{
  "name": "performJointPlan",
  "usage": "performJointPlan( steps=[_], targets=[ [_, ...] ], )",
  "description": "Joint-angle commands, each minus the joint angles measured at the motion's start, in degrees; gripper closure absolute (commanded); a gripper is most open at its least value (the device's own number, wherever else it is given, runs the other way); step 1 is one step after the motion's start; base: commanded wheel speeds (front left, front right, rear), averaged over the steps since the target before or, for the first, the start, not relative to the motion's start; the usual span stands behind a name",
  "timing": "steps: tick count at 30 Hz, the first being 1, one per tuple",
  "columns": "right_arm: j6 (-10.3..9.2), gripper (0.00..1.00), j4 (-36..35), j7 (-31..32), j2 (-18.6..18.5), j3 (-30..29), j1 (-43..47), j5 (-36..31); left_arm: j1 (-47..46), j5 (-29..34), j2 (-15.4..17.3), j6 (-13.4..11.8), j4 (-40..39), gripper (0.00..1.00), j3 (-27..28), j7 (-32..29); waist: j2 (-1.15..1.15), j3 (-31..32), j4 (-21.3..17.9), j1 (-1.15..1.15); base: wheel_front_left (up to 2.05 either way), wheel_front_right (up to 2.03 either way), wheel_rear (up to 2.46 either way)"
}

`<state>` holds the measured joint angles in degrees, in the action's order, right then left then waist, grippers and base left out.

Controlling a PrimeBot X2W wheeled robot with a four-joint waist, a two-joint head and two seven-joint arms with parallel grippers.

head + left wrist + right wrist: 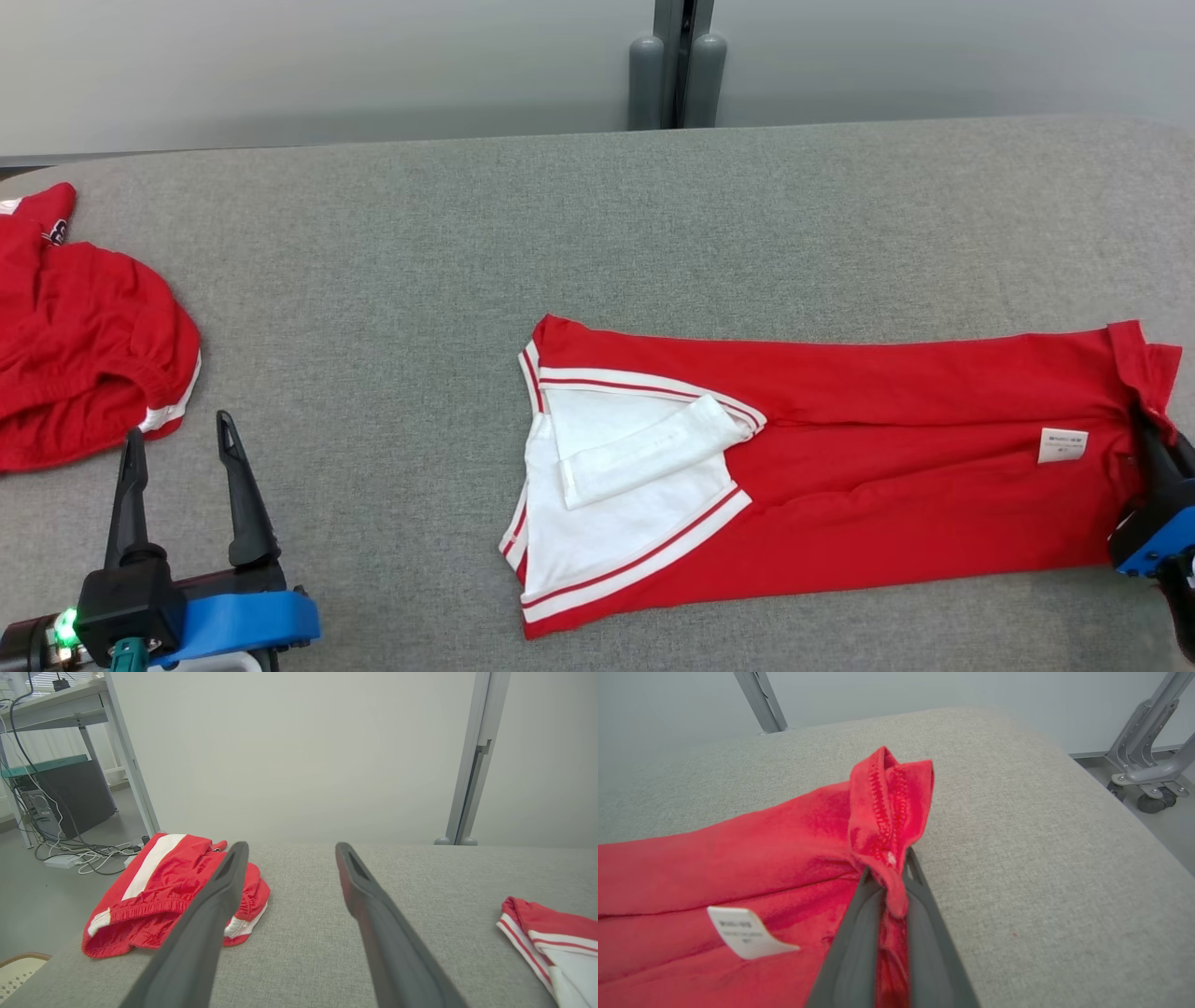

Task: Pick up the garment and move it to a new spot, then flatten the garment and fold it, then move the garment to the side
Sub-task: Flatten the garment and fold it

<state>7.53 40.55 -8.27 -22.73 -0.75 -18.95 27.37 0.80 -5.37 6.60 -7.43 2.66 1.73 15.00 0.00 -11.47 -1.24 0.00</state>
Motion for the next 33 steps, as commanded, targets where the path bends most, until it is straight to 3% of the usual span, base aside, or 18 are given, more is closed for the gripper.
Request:
performJointPlan(
  steps=[1, 6, 19, 26, 33],
  targets=[
    [-0.07, 1.00, -0.5, 0.2, -0.8, -0.6, -0.4, -0.3, 0.4, 0.6, -0.3, 0.4, 0.0, 0.00, 0.5, 0.2, 0.00, 0.1, 0.0, 0.00, 0.00, 0.00, 0.00],
    [-0.07, 1.00, -3.1, 1.4, -1.0, -1.5, 0.5, -1.5, 0.6, 1.4, -0.8, 1.1, 0.3, 0.00, 1.4, 0.2, 0.00, 0.4, -0.1, 0.00, 0.00, 0.00, 0.00],
    [-0.05, 1.00, -18.2, 6.7, 6.0, 2.6, 4.1, -1.1, 0.7, 2.9, -1.7, 2.4, 1.4, 0.00, 2.3, 0.2, 0.00, 1.0, 0.1, 0.00, 0.00, 0.00, 0.00],
    [-0.05, 1.00, -25.0, 10.0, 9.7, 7.6, 3.8, -1.8, 0.0, 3.2, -2.1, 3.1, 2.0, 0.00, 2.0, 0.2, 0.00, 1.2, 0.8, 0.00, 0.00, 0.00, 0.00],
    [-0.04, 1.00, -25.9, 11.0, 13.4, 13.7, 1.4, -2.3, -0.9, 3.2, -2.5, 3.4, 2.5, 0.00, 1.3, 0.2, 0.00, 1.1, 2.3, 0.00, 0.00, 0.00, 0.00]
  ],
)
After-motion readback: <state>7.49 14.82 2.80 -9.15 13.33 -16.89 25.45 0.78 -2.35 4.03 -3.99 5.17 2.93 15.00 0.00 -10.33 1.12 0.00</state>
